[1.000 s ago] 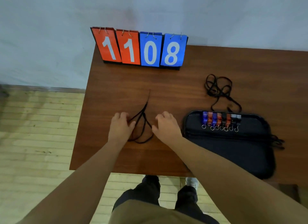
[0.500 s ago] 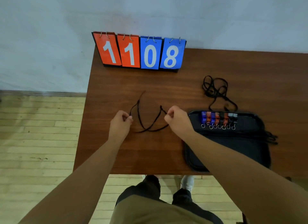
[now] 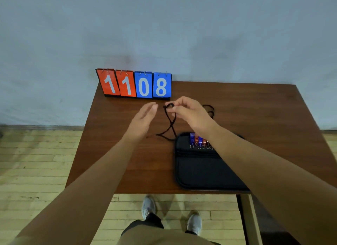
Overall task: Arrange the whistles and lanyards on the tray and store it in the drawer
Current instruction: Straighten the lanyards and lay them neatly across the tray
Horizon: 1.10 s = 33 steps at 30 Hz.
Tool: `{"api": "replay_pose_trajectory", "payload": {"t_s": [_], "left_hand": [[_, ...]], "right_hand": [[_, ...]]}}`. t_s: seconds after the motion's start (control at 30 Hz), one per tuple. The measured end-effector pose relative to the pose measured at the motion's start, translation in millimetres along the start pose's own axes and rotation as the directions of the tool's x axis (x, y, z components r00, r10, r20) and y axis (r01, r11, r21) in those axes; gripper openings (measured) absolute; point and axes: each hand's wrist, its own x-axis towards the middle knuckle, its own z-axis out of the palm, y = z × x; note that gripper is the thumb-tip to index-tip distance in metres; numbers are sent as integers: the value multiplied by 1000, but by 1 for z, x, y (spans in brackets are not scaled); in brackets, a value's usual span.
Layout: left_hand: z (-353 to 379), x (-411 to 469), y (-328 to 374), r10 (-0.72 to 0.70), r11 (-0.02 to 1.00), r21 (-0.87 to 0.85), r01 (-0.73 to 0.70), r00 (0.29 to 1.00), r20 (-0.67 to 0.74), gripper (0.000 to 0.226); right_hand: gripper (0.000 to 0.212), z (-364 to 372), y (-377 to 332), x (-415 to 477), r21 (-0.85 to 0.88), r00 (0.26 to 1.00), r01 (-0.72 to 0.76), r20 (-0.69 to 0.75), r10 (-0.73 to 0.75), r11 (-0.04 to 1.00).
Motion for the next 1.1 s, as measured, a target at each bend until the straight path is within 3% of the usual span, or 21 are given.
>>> {"api": "replay_pose_trajectory", "payload": {"t_s": [0.1, 0.17, 0.23, 0.37, 0.4, 0.47, 0.57, 0.67, 0.73, 0.8, 0.83, 0.97, 1.1], "left_hand": [[28, -8, 20, 111, 973, -225, -48, 956, 273, 60], [46, -15, 29, 152, 983, -159, -96, 908, 390, 45], [62, -20, 33, 139, 990, -52, -129, 883, 449, 34], [77, -29, 28, 70, 998, -35, -61, 880, 470, 22], [78, -30, 26, 63, 998, -40, -50, 890, 451, 22], [78, -32, 23, 40, 999, -19, -35, 908, 418, 25], [77, -33, 23, 2, 997, 65, -29, 925, 380, 25], [80, -35, 27, -12, 997, 72, -17, 921, 389, 25], [85, -36, 34, -15, 999, 54, -7, 917, 399, 26], [92, -37, 40, -20, 1000, -6, 24, 925, 379, 26], [95, -37, 43, -16, 999, -29, 28, 934, 356, 25], [102, -33, 47, 5, 980, 194, -40, 984, 180, 16], [102, -32, 37, -26, 966, 256, -31, 976, 217, 11]], "right_hand": [[11, -16, -19, -20, 409, 998, 22, -70, 7, 912], [15, -31, -30, -31, 598, 995, 27, -93, 36, 801], [8, -50, -34, -38, 692, 996, 47, -89, 21, 720], [27, -99, -28, -47, 806, 969, 78, -200, 146, 587], [21, -113, -23, -49, 785, 953, 97, -251, 170, 612], [10, -138, -9, -57, 648, 915, 85, -352, 198, 757], [12, -160, 18, -74, 242, 888, -81, -424, 181, 967], [10, -163, 45, -91, -173, 947, -257, -242, 212, 951], [34, -160, 59, -101, -367, 964, -261, -53, 260, 893], [56, -155, 67, -109, -451, 954, -208, 104, 283, 868], [57, -154, 70, -111, -471, 949, -176, 151, 276, 864], [32, -154, 80, -119, -452, 966, -106, 164, 199, 886], [18, -163, 94, -123, -490, 976, -89, 132, 175, 867]]}}
